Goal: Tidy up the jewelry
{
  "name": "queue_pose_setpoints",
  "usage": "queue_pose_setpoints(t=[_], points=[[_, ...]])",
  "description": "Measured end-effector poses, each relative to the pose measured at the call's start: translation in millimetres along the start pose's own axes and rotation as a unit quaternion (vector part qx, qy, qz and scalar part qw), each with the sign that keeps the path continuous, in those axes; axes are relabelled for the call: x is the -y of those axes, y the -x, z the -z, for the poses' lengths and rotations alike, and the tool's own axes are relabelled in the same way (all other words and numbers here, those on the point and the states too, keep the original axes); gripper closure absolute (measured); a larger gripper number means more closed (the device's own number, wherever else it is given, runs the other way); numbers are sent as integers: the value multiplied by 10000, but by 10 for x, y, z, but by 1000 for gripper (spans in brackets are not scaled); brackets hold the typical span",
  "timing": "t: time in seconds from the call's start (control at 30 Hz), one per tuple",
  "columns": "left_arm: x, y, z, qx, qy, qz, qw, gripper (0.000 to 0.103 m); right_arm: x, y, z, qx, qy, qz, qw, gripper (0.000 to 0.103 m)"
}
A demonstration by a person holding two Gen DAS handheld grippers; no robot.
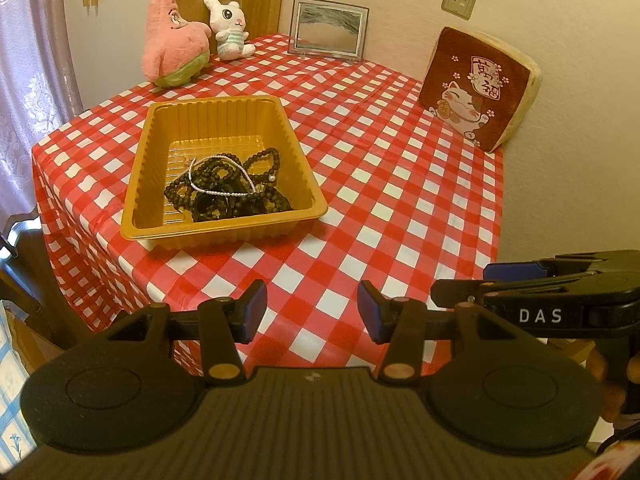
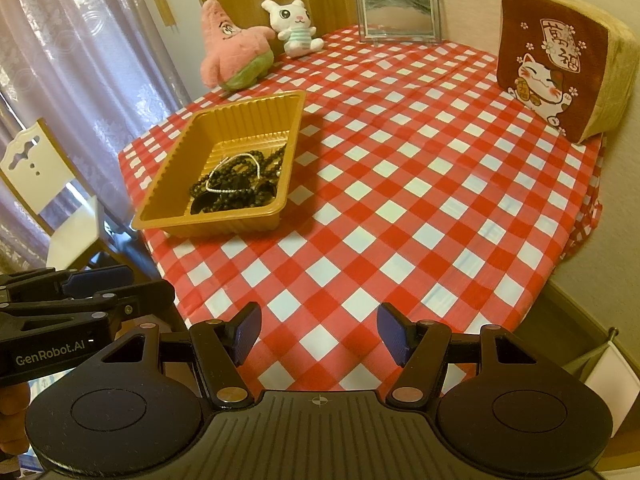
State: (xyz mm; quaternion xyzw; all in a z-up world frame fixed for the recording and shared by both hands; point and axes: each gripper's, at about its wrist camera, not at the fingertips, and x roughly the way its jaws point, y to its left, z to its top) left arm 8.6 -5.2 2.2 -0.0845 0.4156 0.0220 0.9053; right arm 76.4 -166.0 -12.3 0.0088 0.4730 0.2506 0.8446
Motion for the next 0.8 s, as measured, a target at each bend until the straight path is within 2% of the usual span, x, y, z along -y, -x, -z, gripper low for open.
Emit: queue_pose_setpoints(t=[0.73,0.8], points=[[12,-149,-87,-14,-2,-57,10000,56,110,-127,-57,-108,-76,26,9999,39],[15,-171,-99,-29,-18,-33,10000,53,97,-127,-58,-130,-86,38,9999,39]])
